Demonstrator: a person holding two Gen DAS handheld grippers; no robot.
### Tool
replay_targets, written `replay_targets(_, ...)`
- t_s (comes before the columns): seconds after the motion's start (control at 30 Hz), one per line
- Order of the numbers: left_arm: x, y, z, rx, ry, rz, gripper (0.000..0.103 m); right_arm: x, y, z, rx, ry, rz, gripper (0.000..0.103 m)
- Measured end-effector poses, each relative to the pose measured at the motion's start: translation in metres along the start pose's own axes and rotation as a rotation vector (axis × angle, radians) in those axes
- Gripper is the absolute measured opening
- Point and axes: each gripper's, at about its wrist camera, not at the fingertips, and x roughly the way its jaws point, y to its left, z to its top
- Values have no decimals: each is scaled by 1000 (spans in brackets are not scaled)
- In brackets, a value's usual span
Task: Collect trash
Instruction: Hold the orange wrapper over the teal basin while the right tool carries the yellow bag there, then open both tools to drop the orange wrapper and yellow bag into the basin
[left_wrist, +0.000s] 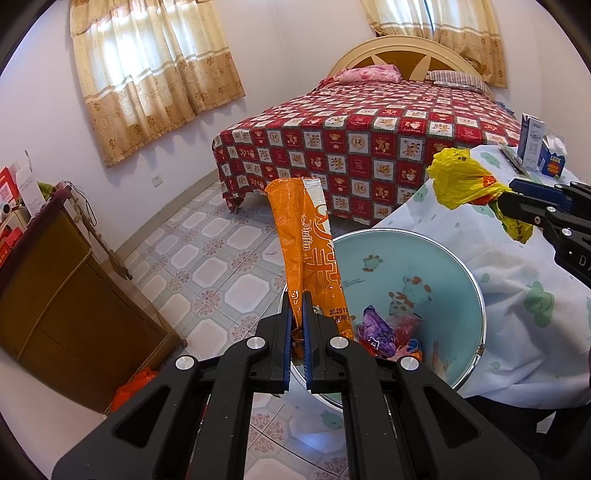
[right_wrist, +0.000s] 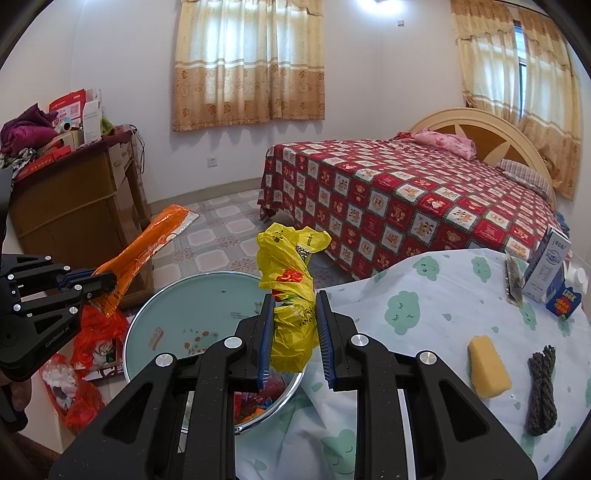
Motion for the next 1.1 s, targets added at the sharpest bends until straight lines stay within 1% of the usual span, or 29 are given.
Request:
replay_targets(0.6, 0, 0, 1, -1, 1, -9, 5, 1, 6, 0, -17, 8, 13, 23)
replay_targets(0.7, 0, -3, 1, -1, 2, -16, 8, 2, 6, 0, -19, 10, 29, 23)
replay_targets(0.73, 0, -4, 1, 1, 1, -21, 10, 2, 7, 0, -20, 8, 38, 25)
replay_targets(0.77, 0, -5, 1, 2, 1, -22, 16, 2, 6, 0, -20, 5, 40, 29)
replay_targets(0.8, 0, -6, 2, 0, -4, -23, 34, 2, 6, -1, -20, 4, 41, 34)
replay_targets(0.83, -1, -7, 1, 1, -8, -25, 42, 3, 6, -1, -19, 5, 44, 44)
replay_targets(0.97, -1, -10, 1, 5, -12, -37, 42, 7, 5, -5, -16, 22, 36, 45)
replay_targets(1.1, 1, -9, -2, 1, -5, -39, 46, 7, 3, -8, -6, 29, 29, 45)
